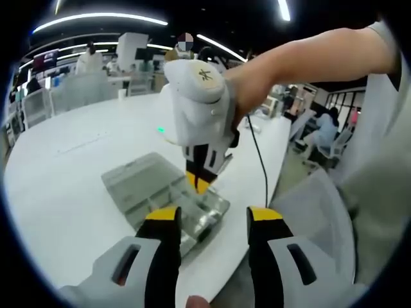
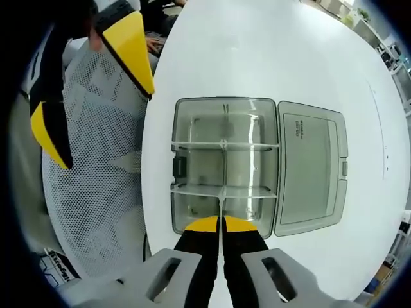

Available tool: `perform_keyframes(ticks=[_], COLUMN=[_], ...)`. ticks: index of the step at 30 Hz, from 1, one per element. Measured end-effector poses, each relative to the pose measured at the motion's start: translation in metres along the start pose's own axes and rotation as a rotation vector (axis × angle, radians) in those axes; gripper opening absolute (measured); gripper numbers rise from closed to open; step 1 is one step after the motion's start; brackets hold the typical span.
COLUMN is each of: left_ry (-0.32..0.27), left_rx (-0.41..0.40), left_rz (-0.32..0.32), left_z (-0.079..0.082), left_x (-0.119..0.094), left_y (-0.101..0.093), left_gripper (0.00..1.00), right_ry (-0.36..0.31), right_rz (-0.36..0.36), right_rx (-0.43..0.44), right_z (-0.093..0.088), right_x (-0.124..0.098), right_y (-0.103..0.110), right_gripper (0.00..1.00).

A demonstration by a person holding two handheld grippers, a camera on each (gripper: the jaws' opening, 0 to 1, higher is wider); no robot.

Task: Insert the divider into the dual guide fixture by aligning both edges with the guide slots and pushing it downward to the bottom, including one-sided entry, uneven engagement, binding, and posture correction.

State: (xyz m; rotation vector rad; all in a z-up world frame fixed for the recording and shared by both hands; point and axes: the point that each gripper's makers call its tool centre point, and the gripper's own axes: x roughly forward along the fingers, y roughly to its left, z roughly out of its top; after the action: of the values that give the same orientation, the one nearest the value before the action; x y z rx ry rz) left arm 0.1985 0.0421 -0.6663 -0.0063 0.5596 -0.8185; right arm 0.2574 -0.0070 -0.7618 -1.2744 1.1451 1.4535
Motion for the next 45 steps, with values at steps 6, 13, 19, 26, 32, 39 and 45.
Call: perform_keyframes(ticks=[6,13,19,26,32,39,45], left_ry=[0.003,0.006,0.01,0.015,0.021,0.025,0.029], left_rx=[-0.001,-0.002,-0.001,-0.001,-0.001,-0.001,-0.003], left_rz=[0.001,0.002,0.001,0.002,0.001,0.003,0.003], left_z=[-0.001,-0.002,-0.002,-0.003,-0.005,-0.006,-0.006], left_x=[0.0,0.0,0.001,0.001,0.002,0.001,0.0], left_y=[0.001,0.001,0.001,0.001,0.001,0.003,0.002], left_gripper=[0.39,0.39,0.39,0.39,0.39,0.38,0.38], right_ry=[-0.004,-0.01,-0.018,-0.029,-0.033,-0.037,-0.04], right_rz=[0.001,0.001,0.001,-0.002,-0.005,-0.015,-0.021], right_rx=[-0.006,-0.005,0.001,0.012,0.016,0.022,0.02], right_z=[0.0,-0.001,-0.001,-0.001,-0.001,-0.001,-0.001], right_x=[0.002,0.007,0.01,0.014,0.017,0.022,0.023], right_y=[-0.001,-0.003,-0.002,-0.001,0.0,0.0,0.0], right_gripper=[0.0,0.0,0.0,0.0,0.0,0.0,0.0])
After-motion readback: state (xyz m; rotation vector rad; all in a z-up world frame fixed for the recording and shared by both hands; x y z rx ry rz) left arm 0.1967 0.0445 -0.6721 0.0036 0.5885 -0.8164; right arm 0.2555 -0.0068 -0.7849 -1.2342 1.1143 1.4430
